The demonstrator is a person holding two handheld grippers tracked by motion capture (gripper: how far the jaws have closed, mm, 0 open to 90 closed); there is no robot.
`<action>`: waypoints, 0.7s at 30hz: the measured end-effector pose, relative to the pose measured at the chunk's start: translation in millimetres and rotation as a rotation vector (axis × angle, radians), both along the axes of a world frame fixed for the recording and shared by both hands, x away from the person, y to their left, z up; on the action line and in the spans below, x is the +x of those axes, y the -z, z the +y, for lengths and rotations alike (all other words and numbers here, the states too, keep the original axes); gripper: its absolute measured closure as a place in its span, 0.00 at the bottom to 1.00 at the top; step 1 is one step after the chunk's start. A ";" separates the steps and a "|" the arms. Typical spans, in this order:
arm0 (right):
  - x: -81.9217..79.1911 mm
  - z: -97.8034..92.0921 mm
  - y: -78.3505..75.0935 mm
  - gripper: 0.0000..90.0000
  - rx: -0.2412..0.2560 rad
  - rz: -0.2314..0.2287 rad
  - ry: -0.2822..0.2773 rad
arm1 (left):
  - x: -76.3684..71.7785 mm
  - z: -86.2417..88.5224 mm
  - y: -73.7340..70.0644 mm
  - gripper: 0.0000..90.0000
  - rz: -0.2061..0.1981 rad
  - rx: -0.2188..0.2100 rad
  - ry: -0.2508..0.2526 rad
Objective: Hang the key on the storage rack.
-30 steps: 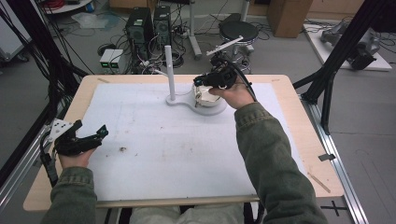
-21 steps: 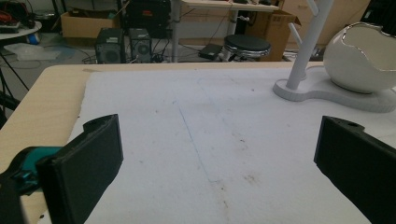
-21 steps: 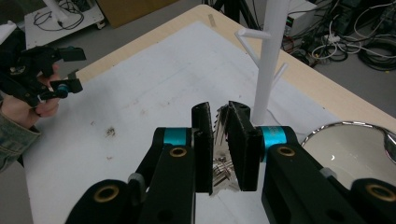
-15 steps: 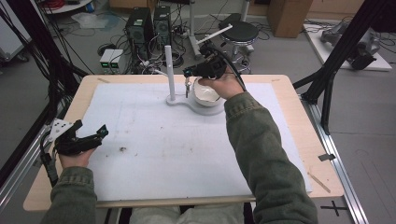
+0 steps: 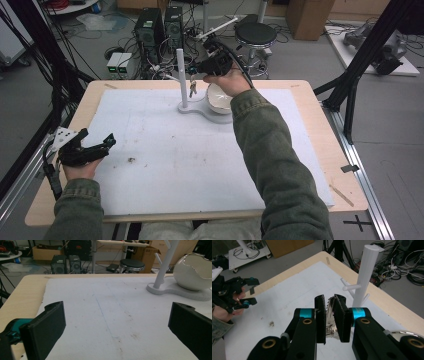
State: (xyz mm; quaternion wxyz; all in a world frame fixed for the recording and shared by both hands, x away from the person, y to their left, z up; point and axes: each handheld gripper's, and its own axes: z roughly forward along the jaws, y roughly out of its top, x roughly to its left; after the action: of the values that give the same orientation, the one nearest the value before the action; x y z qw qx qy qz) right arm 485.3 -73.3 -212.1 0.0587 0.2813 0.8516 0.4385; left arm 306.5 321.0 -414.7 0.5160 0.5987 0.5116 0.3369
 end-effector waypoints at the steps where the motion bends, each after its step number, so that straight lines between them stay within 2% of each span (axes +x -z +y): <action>1: 1.7 1.6 -0.4 0.90 -0.003 -0.002 -0.002 | 0.1 0.1 0.1 0.02 0.000 0.000 0.001; 14: 20.0 24.4 0.9 0.90 -0.006 0.008 0.000 | 0.4 0.9 0.3 0.02 0.000 -0.007 -0.001; 21: 32.3 27.0 3.1 0.90 0.051 0.024 0.018 | 1.0 1.6 0.7 0.02 0.000 -0.015 -0.004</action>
State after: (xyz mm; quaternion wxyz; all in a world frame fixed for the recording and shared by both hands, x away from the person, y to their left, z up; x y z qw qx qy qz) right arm 517.5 -46.3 -215.3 0.0452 0.2955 0.8383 0.4560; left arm 307.5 322.6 -415.4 0.5198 0.5938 0.5154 0.3341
